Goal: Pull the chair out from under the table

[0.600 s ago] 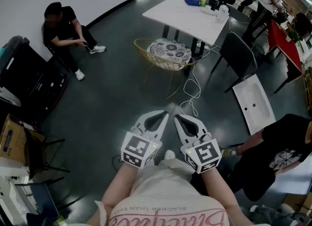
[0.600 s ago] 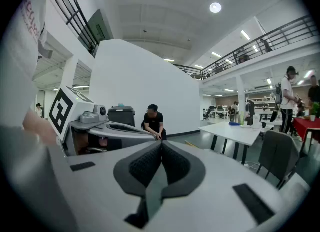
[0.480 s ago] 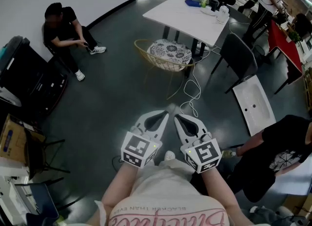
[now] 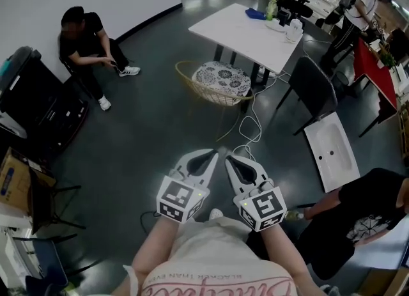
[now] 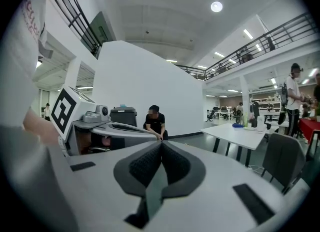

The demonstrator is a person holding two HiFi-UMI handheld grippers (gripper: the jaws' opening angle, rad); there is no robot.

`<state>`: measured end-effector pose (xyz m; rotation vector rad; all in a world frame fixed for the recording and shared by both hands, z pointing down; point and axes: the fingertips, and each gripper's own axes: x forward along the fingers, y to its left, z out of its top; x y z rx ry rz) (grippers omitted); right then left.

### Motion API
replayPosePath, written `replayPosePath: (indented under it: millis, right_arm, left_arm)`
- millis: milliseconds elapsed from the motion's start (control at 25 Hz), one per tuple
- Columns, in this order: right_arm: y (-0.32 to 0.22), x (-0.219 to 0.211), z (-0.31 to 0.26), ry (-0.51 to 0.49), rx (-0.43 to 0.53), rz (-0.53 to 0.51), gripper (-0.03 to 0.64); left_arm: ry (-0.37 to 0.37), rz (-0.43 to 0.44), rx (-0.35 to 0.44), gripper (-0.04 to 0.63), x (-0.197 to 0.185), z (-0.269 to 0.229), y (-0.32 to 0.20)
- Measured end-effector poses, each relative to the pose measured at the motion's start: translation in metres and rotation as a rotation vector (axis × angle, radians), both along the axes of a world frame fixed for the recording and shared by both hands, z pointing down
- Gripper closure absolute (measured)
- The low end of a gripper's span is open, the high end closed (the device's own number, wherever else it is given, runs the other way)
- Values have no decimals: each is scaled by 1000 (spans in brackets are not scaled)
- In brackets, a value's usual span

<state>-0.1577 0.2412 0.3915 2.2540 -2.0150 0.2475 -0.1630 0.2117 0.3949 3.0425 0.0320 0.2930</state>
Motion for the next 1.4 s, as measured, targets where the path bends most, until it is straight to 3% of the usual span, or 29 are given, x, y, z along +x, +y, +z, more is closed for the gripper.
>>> replayPosePath:
  millis: [240, 640, 1400]
  right_arm:
    - [5, 26, 13, -4, -7, -65, 611]
    - [-22, 93, 19, -40, -7, -54, 611]
    - [-181, 271, 39, -34, -89, -32, 611]
  left_arm:
    - [-13, -67, -11, 591, 29, 12, -5]
    - [-33, -96, -29, 591, 89, 16, -41]
    - [-69, -96, -89, 591, 260, 38, -203]
